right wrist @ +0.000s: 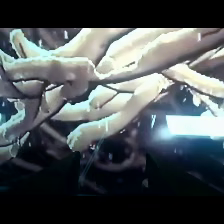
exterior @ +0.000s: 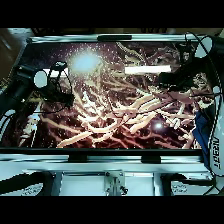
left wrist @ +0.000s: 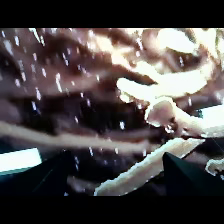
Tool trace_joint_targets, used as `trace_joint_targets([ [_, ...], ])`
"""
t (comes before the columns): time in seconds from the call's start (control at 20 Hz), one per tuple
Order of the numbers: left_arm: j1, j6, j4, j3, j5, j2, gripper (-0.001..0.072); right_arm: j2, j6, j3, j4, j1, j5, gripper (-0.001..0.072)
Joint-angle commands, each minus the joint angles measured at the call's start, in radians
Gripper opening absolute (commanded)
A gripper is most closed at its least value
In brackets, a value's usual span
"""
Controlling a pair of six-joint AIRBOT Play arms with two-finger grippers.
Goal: Fold the shirts.
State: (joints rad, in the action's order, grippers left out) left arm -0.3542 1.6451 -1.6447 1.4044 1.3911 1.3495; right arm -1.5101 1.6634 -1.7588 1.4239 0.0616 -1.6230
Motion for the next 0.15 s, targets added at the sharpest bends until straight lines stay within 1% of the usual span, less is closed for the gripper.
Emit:
trace_joint_targets([
  [0.0,0.000,-0.001,0.001,-0.002,-0.007,-0.002,0.0718,-0.001,0.000,-0.001,-0.001,0.001,0.000,0.0520],
  [0.1,0.000,-0.001,0.000,-0.002,-0.007,-0.002,0.0717,-0.001,0.000,-0.001,-0.001,0.001,0.000,0.0520],
])
